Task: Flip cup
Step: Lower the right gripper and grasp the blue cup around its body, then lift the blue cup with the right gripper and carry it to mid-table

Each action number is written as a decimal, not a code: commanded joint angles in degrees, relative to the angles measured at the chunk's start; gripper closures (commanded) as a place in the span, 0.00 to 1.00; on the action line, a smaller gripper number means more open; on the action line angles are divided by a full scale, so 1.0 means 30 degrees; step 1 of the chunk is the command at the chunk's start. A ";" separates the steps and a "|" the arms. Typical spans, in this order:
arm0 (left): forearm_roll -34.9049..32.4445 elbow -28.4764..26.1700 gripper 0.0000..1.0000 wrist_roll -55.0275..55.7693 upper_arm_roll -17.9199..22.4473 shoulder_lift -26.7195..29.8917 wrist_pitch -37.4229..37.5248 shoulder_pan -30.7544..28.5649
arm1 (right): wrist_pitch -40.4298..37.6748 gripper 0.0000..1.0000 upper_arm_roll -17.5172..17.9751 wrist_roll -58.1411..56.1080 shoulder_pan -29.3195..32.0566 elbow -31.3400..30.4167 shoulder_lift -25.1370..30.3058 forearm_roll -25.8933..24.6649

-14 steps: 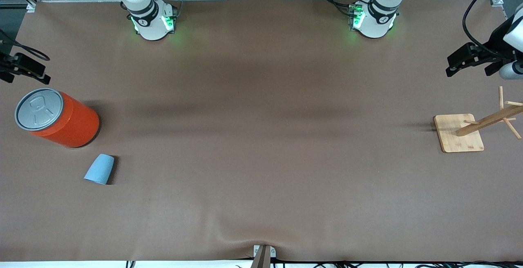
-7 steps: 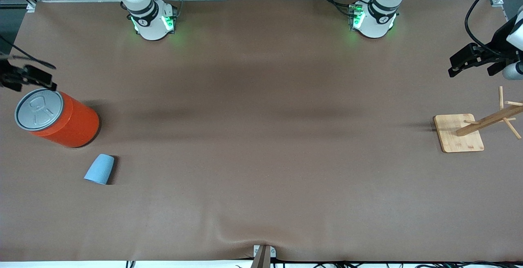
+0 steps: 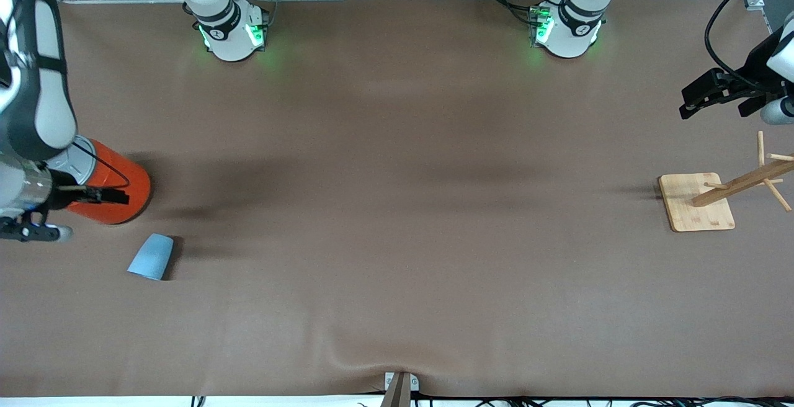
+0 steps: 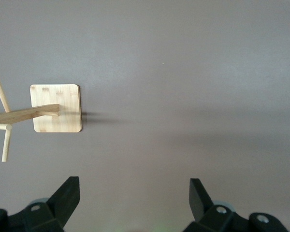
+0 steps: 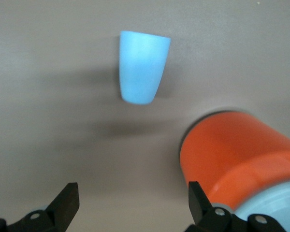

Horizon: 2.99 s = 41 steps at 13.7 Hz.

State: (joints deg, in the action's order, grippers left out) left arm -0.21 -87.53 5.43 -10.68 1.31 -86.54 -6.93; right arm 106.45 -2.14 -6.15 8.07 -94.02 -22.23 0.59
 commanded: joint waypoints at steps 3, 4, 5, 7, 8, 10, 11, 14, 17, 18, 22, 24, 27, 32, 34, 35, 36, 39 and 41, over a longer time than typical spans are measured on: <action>-0.0223 0.0145 0.00 0.0035 -0.0101 0.0004 -0.0070 -0.0094 | 0.4640 0.00 0.0243 -0.0206 0.0269 0.0256 -0.3100 -0.0051; -0.0223 0.0145 0.00 0.0035 -0.0101 0.0033 -0.0157 -0.0094 | 0.5726 0.00 0.0243 -0.0206 0.0211 0.0256 -0.3746 -0.0051; -0.0223 0.0174 0.00 0.0035 -0.0101 0.0062 -0.0158 -0.0123 | 0.6375 0.00 0.0243 -0.0177 0.0094 0.0256 -0.4245 -0.0051; -0.0223 0.0174 0.00 0.0005 -0.0101 0.0033 -0.0158 -0.0094 | 0.7693 0.00 0.0243 -0.0177 -0.0053 0.0227 -0.5096 -0.0051; -0.0252 0.0232 0.00 0.0005 -0.0101 0.0004 -0.0187 -0.0123 | 0.8309 0.00 0.0243 -0.0206 -0.0024 0.0227 -0.5506 -0.0051; -0.0223 0.0204 0.00 0.0005 -0.0101 0.0004 -0.0449 -0.0152 | 0.8754 0.00 0.0243 -0.0206 -0.0053 0.0227 -0.5832 -0.0051; -0.0223 0.0175 0.00 0.0005 -0.0101 -0.0025 -0.0480 -0.0152 | 0.8783 0.00 0.0243 -0.0206 -0.0053 0.0256 -0.5862 -0.0080; -0.0223 0.0174 0.00 0.0005 -0.0101 -0.0200 -0.0715 -0.0152 | 0.9893 0.00 0.0243 -0.0235 -0.0054 0.0314 -0.6446 -0.0401; -0.0252 0.0145 0.00 -0.0024 -0.0072 -0.0406 -0.0919 -0.0152 | 1.0628 0.00 0.0272 -0.0848 0.0298 0.0402 -0.6740 -0.0403; -0.0252 0.0145 0.00 -0.0024 -0.0072 -0.0493 -0.0949 -0.0181 | 1.0629 0.18 0.0272 -0.0879 0.0356 0.0402 -0.6741 -0.0345; -0.0252 0.0175 0.00 -0.0053 -0.0101 -0.0465 -0.1182 -0.0152 | 0.8794 0.47 0.0302 -0.1548 -0.0257 0.0431 -0.5487 -0.0373; -0.0252 0.0174 0.00 -0.0140 -0.0101 -0.0378 -0.1183 -0.0123 | 0.7179 0.46 0.0418 -0.3534 -0.0433 0.0461 -0.4024 -0.0373; -0.0252 0.0204 0.00 -0.0346 -0.0101 -0.0377 -0.1242 -0.0123 | 0.6703 0.46 0.0768 -0.9032 -0.1223 0.0461 -0.2555 -0.0228; -0.0252 0.0145 0.00 -0.0346 -0.0072 -0.0319 -0.1242 -0.0123 | 0.6820 0.45 0.3813 -1.7048 -0.2421 0.1134 -0.1906 -0.0402; -0.0252 0.0174 0.00 -0.0375 -0.0101 -0.0318 -0.1242 -0.0123 | 0.6908 0.45 0.3876 -1.7169 -0.4699 0.1106 -0.2023 -0.0577; -0.0252 0.0174 0.00 -0.0375 -0.0101 -0.0260 -0.1242 -0.0123 | 0.6967 0.45 0.3876 -1.7140 -0.6162 0.1135 -0.2111 -0.0897; -0.0252 0.0145 0.00 -0.0375 -0.0072 -0.0231 -0.1242 -0.0123 | 0.7286 0.45 0.3847 -1.6936 -0.7917 0.1164 -0.2344 -0.1423; -0.0049 0.0145 0.00 -0.0405 -0.0101 -0.0318 -0.1242 -0.0123 | 0.8371 0.45 0.3788 -1.6293 -1.2199 0.1164 -0.3630 -0.2686; 0.0157 -0.0146 0.00 -0.0317 -0.0130 -0.0406 -0.1213 -0.0123 | 0.9336 0.45 0.3759 -1.5531 -1.3816 0.1164 -0.4860 -0.2746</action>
State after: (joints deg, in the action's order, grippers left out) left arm -0.18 -87.27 5.31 -10.79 -0.09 -90.13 -6.99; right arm 131.08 10.13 -52.74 -30.53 -91.05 -33.09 -5.95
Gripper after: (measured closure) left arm 0.000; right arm 0.216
